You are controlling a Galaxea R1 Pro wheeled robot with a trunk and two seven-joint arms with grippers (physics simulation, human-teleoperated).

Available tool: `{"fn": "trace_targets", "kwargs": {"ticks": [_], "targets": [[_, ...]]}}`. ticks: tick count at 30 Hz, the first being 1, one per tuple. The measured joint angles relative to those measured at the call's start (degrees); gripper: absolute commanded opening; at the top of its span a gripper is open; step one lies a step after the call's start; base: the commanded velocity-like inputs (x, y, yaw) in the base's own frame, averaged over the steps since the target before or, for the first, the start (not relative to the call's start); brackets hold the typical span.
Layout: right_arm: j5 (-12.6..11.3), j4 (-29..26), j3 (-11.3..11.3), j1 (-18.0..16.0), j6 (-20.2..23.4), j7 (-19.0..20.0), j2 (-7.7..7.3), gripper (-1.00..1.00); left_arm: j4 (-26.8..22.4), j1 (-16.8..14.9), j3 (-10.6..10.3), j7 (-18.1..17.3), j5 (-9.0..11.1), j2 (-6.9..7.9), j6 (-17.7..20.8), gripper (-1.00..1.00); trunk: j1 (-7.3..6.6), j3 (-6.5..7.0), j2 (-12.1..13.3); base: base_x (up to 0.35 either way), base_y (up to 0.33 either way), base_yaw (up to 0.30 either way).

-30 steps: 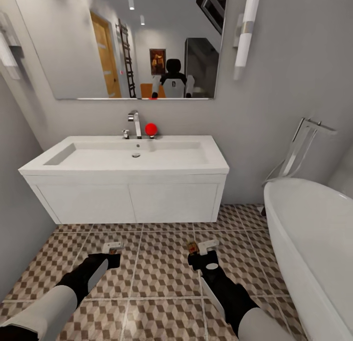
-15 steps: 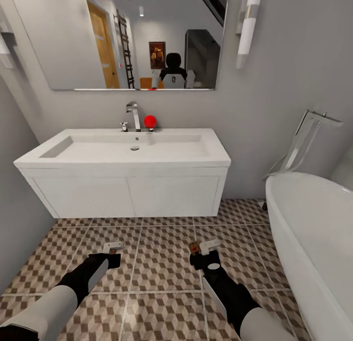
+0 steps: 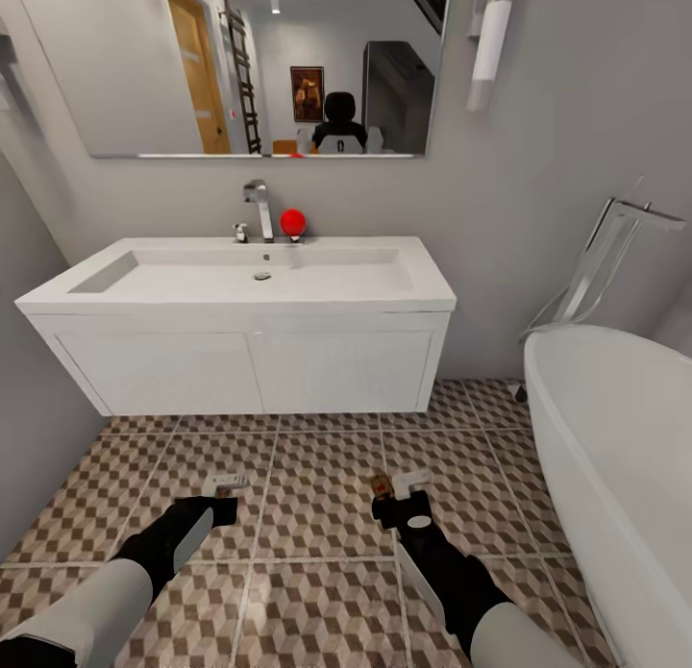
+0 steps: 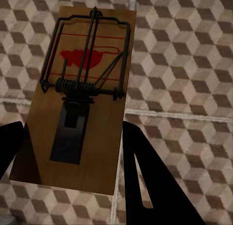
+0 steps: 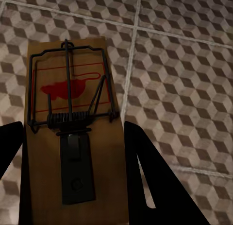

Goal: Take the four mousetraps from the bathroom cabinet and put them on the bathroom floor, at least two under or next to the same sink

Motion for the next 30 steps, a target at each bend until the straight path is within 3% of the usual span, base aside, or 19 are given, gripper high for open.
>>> {"fn": "trace_targets", "kwargs": {"ticks": [30], "targets": [[0.0,0.0,0.0,0.0,0.0,0.0,0.00,-1.00,0.1,0.0,-0.3,0.1,0.0,-0.61,0.0,-1.00,6.59,-8.18,-12.0,0.000,0.000,0.000]]}}
